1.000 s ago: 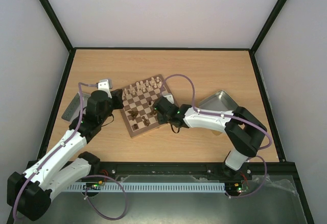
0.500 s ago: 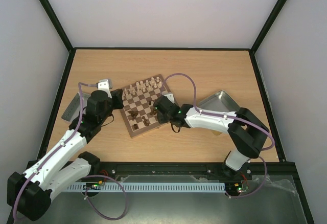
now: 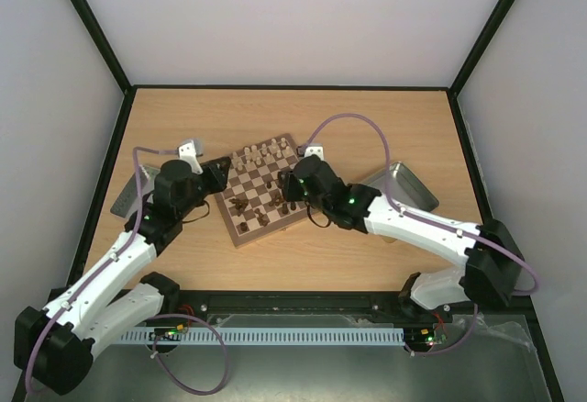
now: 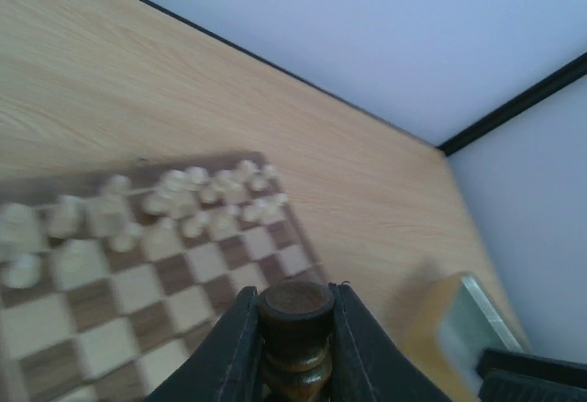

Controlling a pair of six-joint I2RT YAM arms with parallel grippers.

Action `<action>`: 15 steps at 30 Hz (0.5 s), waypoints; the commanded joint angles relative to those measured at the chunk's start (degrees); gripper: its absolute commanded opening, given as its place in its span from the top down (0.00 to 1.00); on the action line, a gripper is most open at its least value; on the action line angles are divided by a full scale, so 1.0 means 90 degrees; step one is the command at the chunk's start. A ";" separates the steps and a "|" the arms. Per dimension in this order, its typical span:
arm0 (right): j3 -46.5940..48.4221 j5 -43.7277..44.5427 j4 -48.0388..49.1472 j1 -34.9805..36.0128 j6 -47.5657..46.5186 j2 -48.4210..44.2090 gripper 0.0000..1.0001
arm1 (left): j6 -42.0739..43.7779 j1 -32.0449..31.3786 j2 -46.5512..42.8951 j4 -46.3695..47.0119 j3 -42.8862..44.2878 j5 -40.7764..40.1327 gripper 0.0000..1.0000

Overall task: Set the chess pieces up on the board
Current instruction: Place the chess piece on the chessboard.

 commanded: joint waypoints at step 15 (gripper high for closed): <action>-0.1017 -0.2315 0.4246 -0.0013 -0.0857 -0.0601 0.56 | -0.5924 0.0116 0.0564 0.3003 -0.0392 0.2611 0.90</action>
